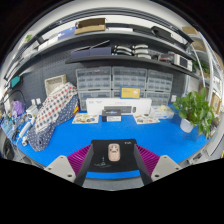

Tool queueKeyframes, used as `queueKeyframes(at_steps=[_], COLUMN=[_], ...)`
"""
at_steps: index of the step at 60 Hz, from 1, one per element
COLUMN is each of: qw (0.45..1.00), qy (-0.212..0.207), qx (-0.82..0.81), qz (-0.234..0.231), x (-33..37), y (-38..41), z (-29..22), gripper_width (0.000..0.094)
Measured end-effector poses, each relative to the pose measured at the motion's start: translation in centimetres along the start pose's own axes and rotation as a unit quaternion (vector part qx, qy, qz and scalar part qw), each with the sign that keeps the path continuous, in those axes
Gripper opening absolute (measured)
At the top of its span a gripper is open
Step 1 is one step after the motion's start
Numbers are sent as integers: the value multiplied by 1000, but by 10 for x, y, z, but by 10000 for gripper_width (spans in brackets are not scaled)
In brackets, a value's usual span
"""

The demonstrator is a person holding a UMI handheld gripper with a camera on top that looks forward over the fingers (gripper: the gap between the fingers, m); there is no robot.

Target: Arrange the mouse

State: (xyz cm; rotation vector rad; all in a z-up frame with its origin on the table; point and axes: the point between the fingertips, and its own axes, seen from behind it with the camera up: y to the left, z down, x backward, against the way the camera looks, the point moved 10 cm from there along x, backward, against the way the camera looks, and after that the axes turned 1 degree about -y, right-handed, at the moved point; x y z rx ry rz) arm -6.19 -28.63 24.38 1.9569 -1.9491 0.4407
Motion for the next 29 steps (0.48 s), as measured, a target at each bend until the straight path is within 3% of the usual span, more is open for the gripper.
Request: queueKeyframes(at_steps=[29], qw=[1000], qy=[1], qx=[8], qz=[2], x=[63], y=[3], z=[18], gripper_width=[833])
